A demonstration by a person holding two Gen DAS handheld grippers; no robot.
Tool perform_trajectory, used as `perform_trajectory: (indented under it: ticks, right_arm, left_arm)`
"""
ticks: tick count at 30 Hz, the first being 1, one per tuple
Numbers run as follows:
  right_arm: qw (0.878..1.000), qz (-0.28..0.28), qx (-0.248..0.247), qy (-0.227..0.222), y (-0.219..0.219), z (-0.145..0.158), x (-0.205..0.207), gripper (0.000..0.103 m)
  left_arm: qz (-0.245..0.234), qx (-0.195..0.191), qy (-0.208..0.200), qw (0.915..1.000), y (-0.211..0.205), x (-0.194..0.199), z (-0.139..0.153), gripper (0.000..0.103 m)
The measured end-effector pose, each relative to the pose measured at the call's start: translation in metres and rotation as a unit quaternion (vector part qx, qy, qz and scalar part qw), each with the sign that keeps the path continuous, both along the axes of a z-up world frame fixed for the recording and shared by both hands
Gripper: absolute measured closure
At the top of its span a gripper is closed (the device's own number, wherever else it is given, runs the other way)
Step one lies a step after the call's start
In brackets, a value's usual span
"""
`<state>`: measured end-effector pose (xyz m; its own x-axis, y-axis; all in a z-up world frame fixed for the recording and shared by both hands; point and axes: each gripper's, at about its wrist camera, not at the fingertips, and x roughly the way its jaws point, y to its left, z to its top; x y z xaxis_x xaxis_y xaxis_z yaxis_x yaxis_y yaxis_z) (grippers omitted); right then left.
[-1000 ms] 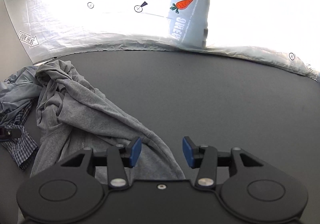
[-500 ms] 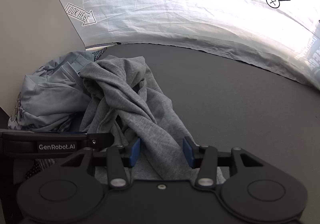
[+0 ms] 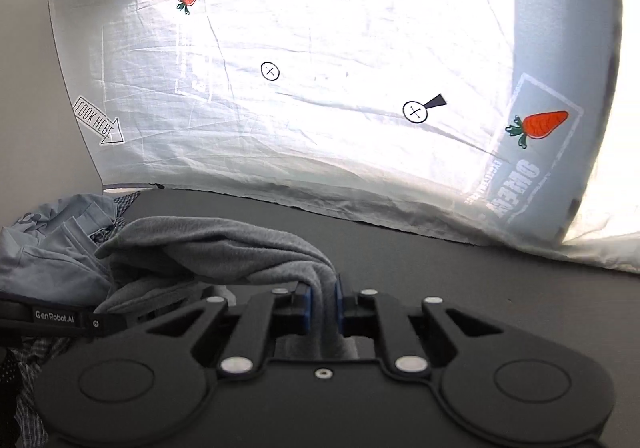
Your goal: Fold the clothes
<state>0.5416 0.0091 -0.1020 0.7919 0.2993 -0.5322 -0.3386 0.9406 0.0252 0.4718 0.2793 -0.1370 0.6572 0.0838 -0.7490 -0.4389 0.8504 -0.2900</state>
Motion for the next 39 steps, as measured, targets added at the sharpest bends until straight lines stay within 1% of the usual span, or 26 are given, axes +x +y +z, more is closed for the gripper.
perform_trajectory:
  ticks: [2, 4, 5, 8, 9, 11, 12, 13, 15, 16, 17, 18, 20, 22, 23, 24, 25, 26, 27, 29, 30, 31, 33, 34, 36, 39]
  right_arm:
    - [0.995, -0.077, -0.026, -0.053, -0.053, 0.018, -0.013, 0.092]
    - [0.979, -0.170, -0.051, -0.103, -0.119, 0.043, -0.027, 0.093]
    - [0.970, -0.208, -0.053, -0.115, -0.153, 0.055, -0.035, 0.094]
    - [0.952, -0.284, -0.003, -0.117, -0.267, 0.082, -0.069, 0.094]
    - [0.943, -0.309, -0.009, -0.123, -0.297, 0.086, -0.087, 0.094]
    - [0.924, -0.355, -0.053, -0.134, -0.346, 0.086, -0.121, 0.094]
    - [0.914, -0.378, -0.068, -0.134, -0.371, 0.086, -0.137, 0.094]
    - [0.904, -0.402, -0.065, -0.128, -0.398, 0.082, -0.151, 0.094]
    - [0.888, -0.448, -0.049, -0.088, -0.452, 0.062, -0.175, 0.094]
    - [0.881, -0.467, -0.045, -0.065, -0.475, 0.050, -0.187, 0.094]
    - [0.878, -0.476, -0.043, -0.037, -0.492, 0.035, -0.199, 0.094]
    - [0.875, -0.482, -0.042, -0.008, -0.507, 0.019, -0.211, 0.093]
    - [0.879, -0.473, -0.034, 0.052, -0.520, -0.011, -0.231, 0.091]
    - [0.882, -0.456, -0.040, 0.114, -0.518, -0.039, -0.245, 0.086]
    - [0.884, -0.446, -0.045, 0.133, -0.511, -0.048, -0.251, 0.076]
    - [0.886, -0.436, -0.049, 0.147, -0.504, -0.055, -0.256, 0.066]
    - [0.889, -0.426, -0.054, 0.161, -0.498, -0.063, -0.260, 0.060]
    - [0.890, -0.416, -0.058, 0.175, -0.491, -0.070, -0.265, 0.047]
    - [0.894, -0.406, -0.056, 0.179, -0.483, -0.074, -0.269, 0.038]
    - [0.907, -0.379, -0.055, 0.173, -0.463, -0.073, -0.267, 0.031]
    - [0.914, -0.366, -0.056, 0.166, -0.452, -0.070, -0.261, 0.027]
    - [0.920, -0.353, -0.058, 0.159, -0.440, -0.066, -0.253, 0.025]
    - [0.933, -0.326, -0.055, 0.140, -0.417, -0.059, -0.237, 0.019]
    - [0.940, -0.309, -0.051, 0.133, -0.406, -0.055, -0.229, 0.018]
    - [0.954, -0.270, -0.043, 0.125, -0.387, -0.050, -0.207, 0.014]
    - [0.970, -0.207, -0.042, 0.125, -0.347, -0.047, -0.174, 0.012]
  left_arm:
    - [0.002, 0.019, -0.018, 0.9997, -0.014, -0.009, 0.021, 0.096]
    - [0.008, 0.050, -0.036, 0.9981, -0.033, -0.020, 0.045, 0.096]
    - [0.015, 0.069, -0.044, 0.9966, -0.044, -0.025, 0.057, 0.096]
    - [0.038, 0.094, -0.066, 0.9927, -0.067, -0.048, 0.084, 0.096]
    - [0.044, 0.097, -0.074, 0.9916, -0.074, -0.057, 0.092, 0.096]
    - [0.055, 0.103, -0.088, 0.9892, -0.090, -0.077, 0.108, 0.096]
    - [0.057, 0.111, -0.089, 0.9882, -0.098, -0.085, 0.111, 0.096]
    - [0.059, 0.118, -0.090, 0.9872, -0.106, -0.094, 0.115, 0.096]
    - [0.058, 0.111, -0.078, 0.9890, -0.118, -0.111, 0.112, 0.096]
    - [0.061, 0.105, -0.063, 0.9906, -0.125, -0.118, 0.104, 0.096]
    - [0.065, 0.106, -0.045, 0.9912, -0.130, -0.123, 0.095, 0.096]
    - [0.069, 0.112, -0.008, 0.9912, -0.138, -0.131, 0.077, 0.096]
    - [0.076, 0.109, 0.059, 0.9894, -0.146, -0.148, 0.044, 0.096]
    - [0.083, 0.096, 0.122, 0.9844, -0.148, -0.168, 0.015, 0.095]
    - [0.085, 0.089, 0.153, 0.9805, -0.149, -0.179, 0.002, 0.091]
    - [0.079, 0.085, 0.160, 0.9802, -0.150, -0.189, -0.003, 0.089]
    - [0.074, 0.082, 0.166, 0.9799, -0.151, -0.200, -0.008, 0.088]
    - [0.060, 0.085, 0.158, 0.9819, -0.154, -0.205, -0.006, 0.079]
    - [0.036, 0.097, 0.141, 0.9846, -0.161, -0.212, 0.000, 0.072]
    - [0.004, 0.134, 0.112, 0.9847, -0.173, -0.213, 0.014, 0.033]
    - [-0.009, 0.153, 0.097, 0.9834, -0.178, -0.212, 0.022, 0.027]
    - [-0.018, 0.168, 0.079, 0.9825, -0.183, -0.207, 0.030, 0.024]
    - [-0.036, 0.172, 0.058, 0.9827, -0.189, -0.193, 0.040, 0.023]
    - [-0.044, 0.175, 0.047, 0.9825, -0.192, -0.186, 0.045, 0.021]
    - [-0.053, 0.166, 0.036, 0.9840, -0.197, -0.167, 0.048, 0.020]
    - [-0.076, 0.142, 0.031, 0.9865, -0.202, -0.149, 0.045, 0.020]
